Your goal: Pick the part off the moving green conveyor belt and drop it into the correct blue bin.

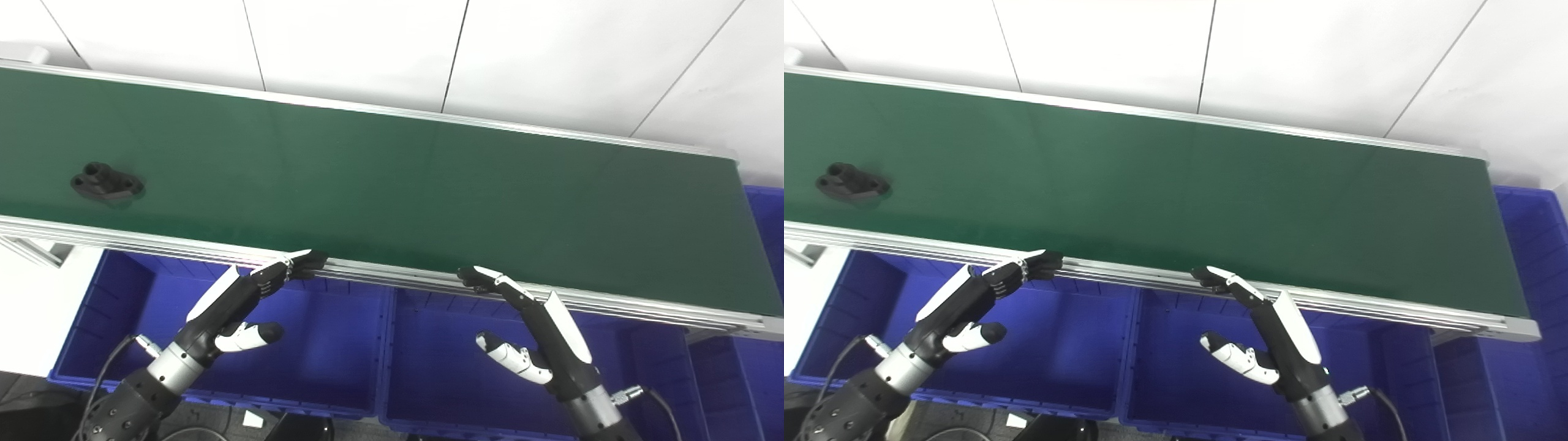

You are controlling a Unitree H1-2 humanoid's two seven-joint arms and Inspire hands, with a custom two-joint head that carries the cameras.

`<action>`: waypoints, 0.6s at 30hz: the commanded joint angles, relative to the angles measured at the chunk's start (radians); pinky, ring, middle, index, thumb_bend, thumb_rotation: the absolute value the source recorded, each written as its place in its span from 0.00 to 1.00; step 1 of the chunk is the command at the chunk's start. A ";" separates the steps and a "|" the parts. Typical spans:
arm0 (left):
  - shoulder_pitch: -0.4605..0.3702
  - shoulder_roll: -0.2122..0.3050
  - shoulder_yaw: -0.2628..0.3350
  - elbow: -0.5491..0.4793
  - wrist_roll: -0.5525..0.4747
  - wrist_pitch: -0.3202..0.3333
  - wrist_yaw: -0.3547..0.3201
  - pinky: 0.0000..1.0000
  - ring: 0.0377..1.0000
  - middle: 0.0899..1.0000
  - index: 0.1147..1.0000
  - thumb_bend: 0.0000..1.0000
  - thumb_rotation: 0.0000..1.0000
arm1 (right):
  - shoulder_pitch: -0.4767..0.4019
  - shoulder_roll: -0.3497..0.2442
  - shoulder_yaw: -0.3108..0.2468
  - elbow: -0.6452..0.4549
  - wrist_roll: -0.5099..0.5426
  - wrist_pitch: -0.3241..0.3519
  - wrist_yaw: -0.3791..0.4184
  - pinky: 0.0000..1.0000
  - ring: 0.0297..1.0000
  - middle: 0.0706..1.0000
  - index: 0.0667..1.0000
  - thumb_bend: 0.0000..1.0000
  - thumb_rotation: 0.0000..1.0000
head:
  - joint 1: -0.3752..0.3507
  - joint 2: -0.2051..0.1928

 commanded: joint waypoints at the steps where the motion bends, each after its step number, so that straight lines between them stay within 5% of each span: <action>1: -0.015 0.003 0.008 -0.007 -0.032 -0.040 -0.007 0.84 0.87 0.88 0.84 0.74 0.82 | -0.014 -0.020 0.009 -0.017 -0.004 -0.060 -0.035 0.73 0.77 0.78 0.79 0.59 0.84 | 0.004 -0.003; 18: -0.062 -0.028 0.016 0.048 -0.034 -0.041 -0.036 0.86 0.89 0.90 0.86 0.74 0.82 | -0.055 -0.016 -0.001 0.005 -0.024 -0.057 -0.027 0.70 0.76 0.78 0.80 0.54 0.82 | 0.014 -0.038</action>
